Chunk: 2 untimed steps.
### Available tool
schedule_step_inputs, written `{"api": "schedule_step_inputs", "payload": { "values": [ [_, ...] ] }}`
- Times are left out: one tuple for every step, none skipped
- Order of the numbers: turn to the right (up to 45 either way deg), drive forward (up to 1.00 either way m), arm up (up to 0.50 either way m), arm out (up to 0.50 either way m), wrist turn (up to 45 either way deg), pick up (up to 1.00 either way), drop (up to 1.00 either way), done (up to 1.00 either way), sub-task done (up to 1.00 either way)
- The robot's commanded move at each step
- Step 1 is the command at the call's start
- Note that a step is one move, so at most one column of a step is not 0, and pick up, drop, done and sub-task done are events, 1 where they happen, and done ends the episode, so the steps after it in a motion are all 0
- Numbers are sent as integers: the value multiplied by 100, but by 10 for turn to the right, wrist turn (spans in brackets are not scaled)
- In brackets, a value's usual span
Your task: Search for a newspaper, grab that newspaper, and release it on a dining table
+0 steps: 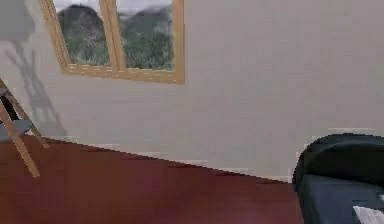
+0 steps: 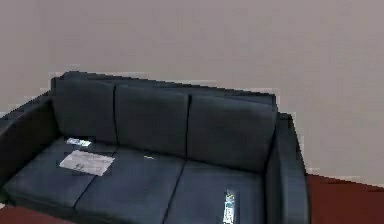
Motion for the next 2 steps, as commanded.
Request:
{"api": "schedule_step_inputs", "payload": {
  "values": [
    [-300, 0, 0, 0, 0, 0, 0, 0, 0],
    [450, 0, 0, 0, 0, 0, 0, 0, 0]
  ]
}}
